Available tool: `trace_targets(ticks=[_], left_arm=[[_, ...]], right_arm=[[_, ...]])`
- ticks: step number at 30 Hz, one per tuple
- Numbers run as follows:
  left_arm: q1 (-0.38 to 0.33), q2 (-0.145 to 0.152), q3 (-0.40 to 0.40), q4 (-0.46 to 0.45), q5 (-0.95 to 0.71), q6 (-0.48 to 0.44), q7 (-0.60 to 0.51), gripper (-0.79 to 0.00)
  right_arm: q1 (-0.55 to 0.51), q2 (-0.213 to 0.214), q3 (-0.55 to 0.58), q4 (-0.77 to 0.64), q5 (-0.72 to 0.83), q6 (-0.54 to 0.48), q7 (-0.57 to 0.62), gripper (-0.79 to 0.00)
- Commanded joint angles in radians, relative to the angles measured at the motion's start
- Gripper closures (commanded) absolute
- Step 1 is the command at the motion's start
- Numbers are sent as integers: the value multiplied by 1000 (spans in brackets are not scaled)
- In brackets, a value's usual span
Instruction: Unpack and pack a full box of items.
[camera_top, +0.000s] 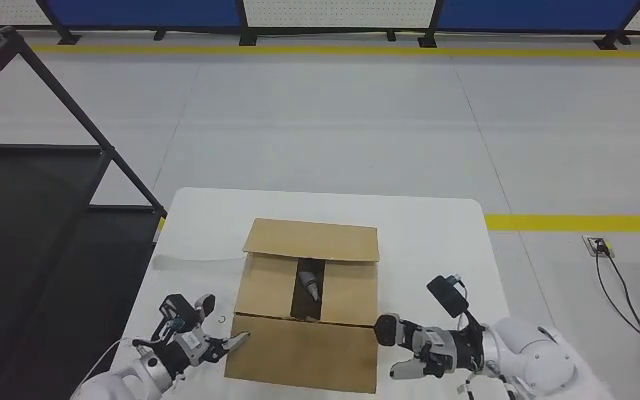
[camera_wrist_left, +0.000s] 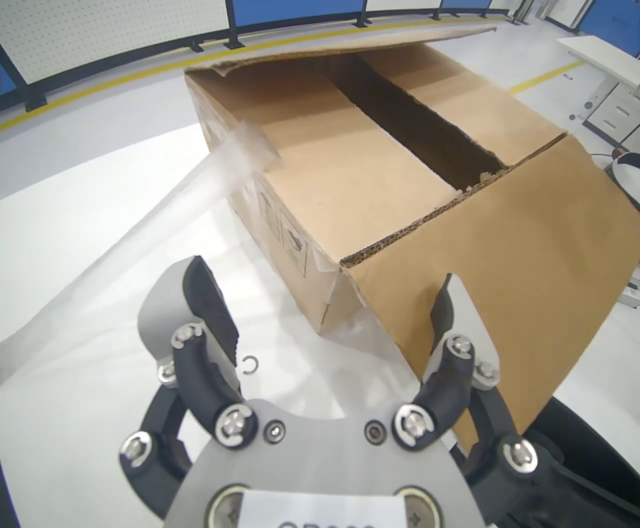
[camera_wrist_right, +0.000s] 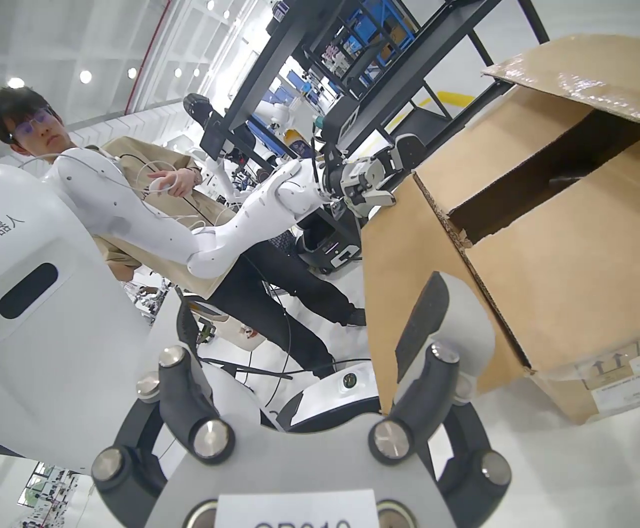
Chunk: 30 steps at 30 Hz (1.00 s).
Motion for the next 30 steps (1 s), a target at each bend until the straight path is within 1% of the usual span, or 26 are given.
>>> trace_targets(ticks=[1,5,11,22,25,30], left_arm=[[-2,0,8,4,7,2,5,-785],[-5,1,23,7,24,6,30,-785],[-11,2,51,18,40,9,46,-785],[-18,-1,109,28,99,66,79,-785],[-22,-3,131,28,123,98,91,-785],[-25,-3,151,26,132,104,97,-785]], right_arm=[[-4,8,1,-4,1,-8,-8,-785],[-14,19,13,8,18,-32,-32,-785],[-16,24,16,13,20,-32,-32,-785],[-33,27,25,19,25,-27,-59,-785],[-43,26,40,30,44,-30,-102,-785],[-54,24,56,41,68,-18,-170,-785]])
